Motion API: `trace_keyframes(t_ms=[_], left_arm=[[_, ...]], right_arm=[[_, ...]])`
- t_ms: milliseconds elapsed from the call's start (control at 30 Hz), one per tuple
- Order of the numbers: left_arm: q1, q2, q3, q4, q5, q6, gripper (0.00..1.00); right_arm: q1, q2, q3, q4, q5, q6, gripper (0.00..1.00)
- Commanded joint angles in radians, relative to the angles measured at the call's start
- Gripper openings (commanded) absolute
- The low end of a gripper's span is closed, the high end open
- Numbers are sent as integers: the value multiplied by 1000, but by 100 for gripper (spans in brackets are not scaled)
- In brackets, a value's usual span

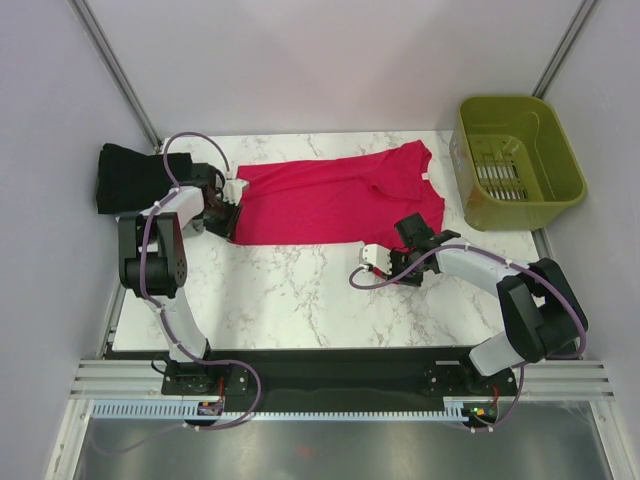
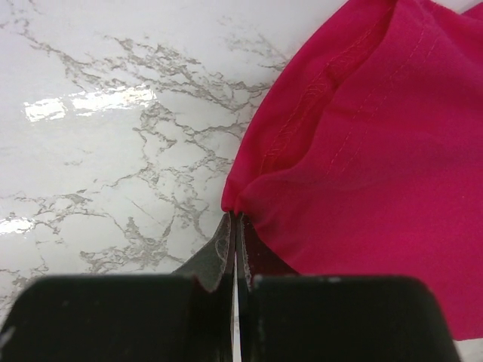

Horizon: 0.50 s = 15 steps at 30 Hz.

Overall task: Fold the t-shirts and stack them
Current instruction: Fold the tshirt

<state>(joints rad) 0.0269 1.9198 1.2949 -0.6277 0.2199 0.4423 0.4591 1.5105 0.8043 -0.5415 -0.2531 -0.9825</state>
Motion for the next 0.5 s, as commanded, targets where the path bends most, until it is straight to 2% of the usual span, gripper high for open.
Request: trace_keyframes(t_ms=[0,100,133,300,467], left_arm=[[5,10,4,-30,39,-25,30],[7,8,7,-47,65,-17,14],[5,7,7,-52,65,-17,3],[5,-21,29,-64,69,-8,2],[5,-21,135,-124,73,-4,2]], right_arm=[[3,-1,13,20,0,18,0],[3,-7,10,18,11,22,0],[1,-12,7,20,17,27,0],[-23,-29,27,51,46,113,0],[-97,-16,147,83,55,241,0]])
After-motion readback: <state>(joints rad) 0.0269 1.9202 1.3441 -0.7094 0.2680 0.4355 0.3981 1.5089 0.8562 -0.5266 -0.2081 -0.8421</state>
